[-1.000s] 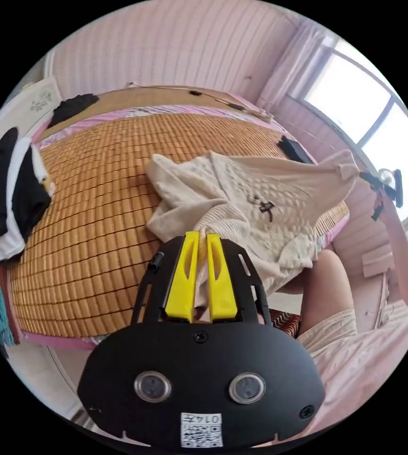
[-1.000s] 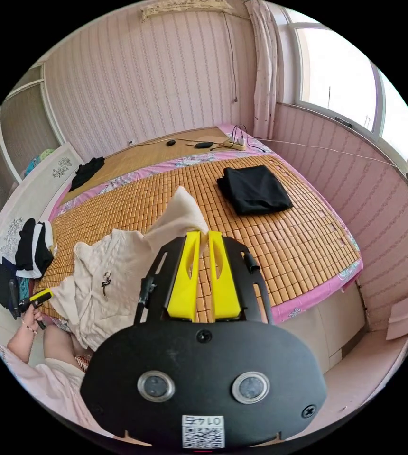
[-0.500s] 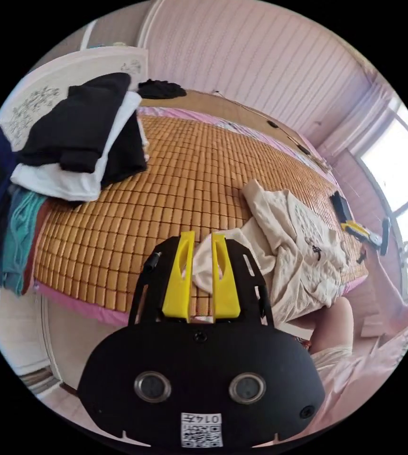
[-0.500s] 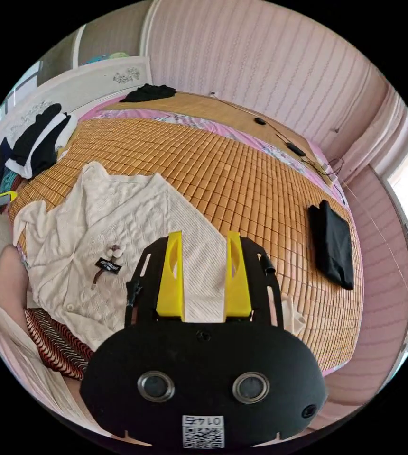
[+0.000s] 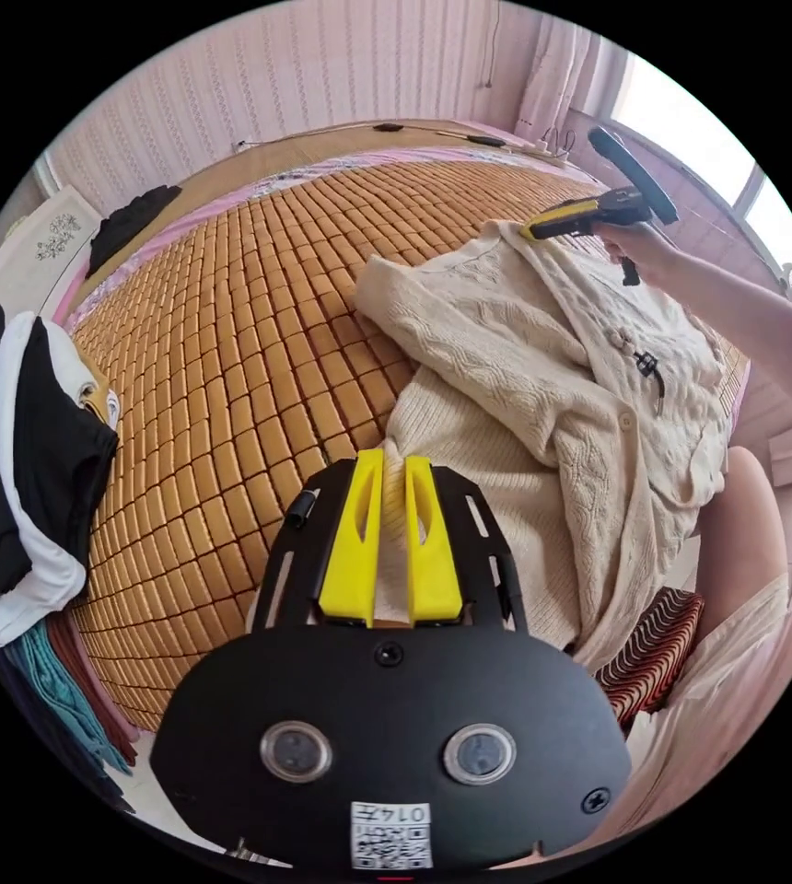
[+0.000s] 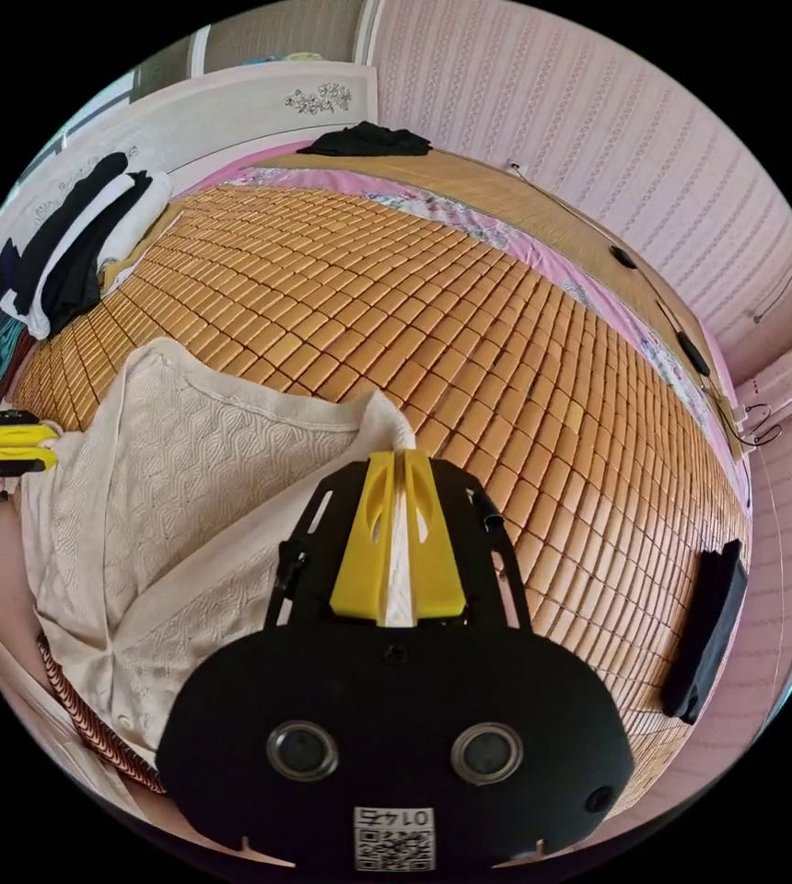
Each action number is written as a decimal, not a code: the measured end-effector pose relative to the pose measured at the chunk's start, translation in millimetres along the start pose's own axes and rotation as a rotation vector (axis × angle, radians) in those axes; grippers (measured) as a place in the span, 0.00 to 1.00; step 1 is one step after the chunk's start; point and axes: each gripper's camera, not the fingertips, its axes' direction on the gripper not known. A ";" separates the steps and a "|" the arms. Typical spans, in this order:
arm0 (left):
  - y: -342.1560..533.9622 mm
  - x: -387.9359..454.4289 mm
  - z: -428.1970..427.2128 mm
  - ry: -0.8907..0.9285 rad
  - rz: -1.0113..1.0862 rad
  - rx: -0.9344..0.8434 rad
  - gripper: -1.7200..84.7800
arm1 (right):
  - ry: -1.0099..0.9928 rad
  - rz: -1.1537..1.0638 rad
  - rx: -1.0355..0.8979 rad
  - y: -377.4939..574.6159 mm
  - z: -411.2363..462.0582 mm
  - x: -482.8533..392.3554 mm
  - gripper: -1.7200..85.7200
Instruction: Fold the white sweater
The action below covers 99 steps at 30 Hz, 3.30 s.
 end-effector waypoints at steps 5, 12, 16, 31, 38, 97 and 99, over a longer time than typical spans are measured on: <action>-45.1 -59.7 -12.6 -0.159 -0.099 0.113 0.07 | 0.045 0.167 0.021 -26.9 0.3 66.7 0.05; -61.7 -107.6 5.7 -0.102 -0.234 0.092 0.10 | -0.131 0.273 0.106 28.8 -20.9 102.1 0.09; -10.0 -57.4 -30.4 -0.052 -0.103 0.151 0.10 | -0.188 0.206 0.088 113.2 -49.6 65.8 0.09; 134.7 63.6 -8.5 0.187 -0.180 0.126 0.04 | -0.366 0.583 0.075 276.1 -39.7 20.2 0.06; 163.8 106.1 -69.9 0.069 -0.059 0.260 0.03 | -0.617 0.299 0.291 288.5 -84.6 -19.5 0.03; 243.8 181.6 14.3 -0.059 -0.025 0.030 0.15 | -0.395 0.255 0.050 329.9 -21.2 -106.8 0.08; 249.7 178.1 8.0 -0.051 -0.032 0.031 0.15 | -0.413 0.251 0.049 318.1 -10.1 -114.6 0.11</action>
